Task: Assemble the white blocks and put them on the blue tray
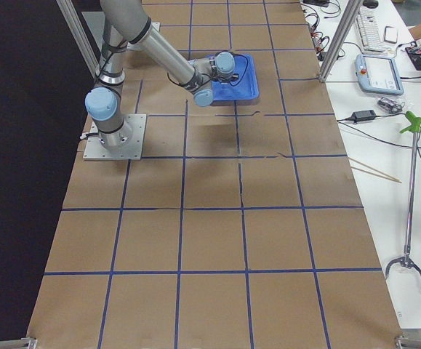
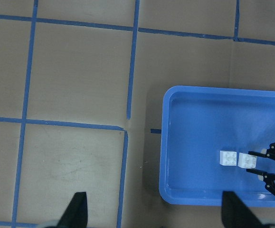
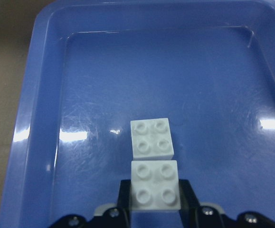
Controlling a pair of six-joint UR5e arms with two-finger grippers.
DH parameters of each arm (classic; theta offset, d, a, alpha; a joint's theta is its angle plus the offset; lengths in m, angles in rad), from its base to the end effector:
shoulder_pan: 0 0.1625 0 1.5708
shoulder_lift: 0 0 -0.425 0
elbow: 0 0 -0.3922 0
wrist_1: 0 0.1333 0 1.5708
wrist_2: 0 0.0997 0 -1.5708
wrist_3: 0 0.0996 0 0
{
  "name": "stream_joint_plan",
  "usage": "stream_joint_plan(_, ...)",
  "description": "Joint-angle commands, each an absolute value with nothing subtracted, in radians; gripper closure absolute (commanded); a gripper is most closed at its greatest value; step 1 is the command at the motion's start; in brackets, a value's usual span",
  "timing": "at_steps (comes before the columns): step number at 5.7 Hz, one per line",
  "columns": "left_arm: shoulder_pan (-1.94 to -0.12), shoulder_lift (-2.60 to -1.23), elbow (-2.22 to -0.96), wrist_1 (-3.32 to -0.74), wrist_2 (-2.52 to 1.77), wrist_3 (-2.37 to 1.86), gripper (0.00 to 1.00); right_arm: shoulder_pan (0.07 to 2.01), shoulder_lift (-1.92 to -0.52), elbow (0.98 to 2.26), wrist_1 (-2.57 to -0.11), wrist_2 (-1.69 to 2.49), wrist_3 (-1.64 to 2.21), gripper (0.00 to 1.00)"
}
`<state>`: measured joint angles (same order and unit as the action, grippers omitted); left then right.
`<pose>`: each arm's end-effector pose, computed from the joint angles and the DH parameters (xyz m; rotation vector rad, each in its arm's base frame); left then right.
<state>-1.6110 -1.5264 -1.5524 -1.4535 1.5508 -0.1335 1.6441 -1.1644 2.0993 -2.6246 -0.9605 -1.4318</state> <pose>-0.1548 -0.4827 0.5316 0.1415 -3.0907 0.2756 0.2272 -0.4943 0.1681 -1.8578 1.9110 -0.6507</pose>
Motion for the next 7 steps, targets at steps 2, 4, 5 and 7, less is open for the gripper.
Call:
stream_joint_plan(2, -1.614, -1.525, -1.554, -1.457, 1.551, -0.133, 0.01, 1.644, -1.132, 2.097, -2.641, -0.956, -1.427, 0.73)
stream_joint_plan(4, -1.615, -1.514, -1.565, -1.46, 1.551, -0.133, 0.01, 1.644, -1.129, 2.097, -2.658, -0.957, -1.417, 0.73)
stream_joint_plan(5, -1.614, -1.506, -1.581, -1.457, 1.549, -0.133, 0.01, 1.644, -1.129, 2.097, -2.658, -0.956, -1.417, 0.73)
stream_joint_plan(7, -1.614, -1.502, -1.586, -1.457, 1.549, -0.133, 0.01, 1.644, -1.129, 2.097, -2.658, -0.954, -1.416, 0.73)
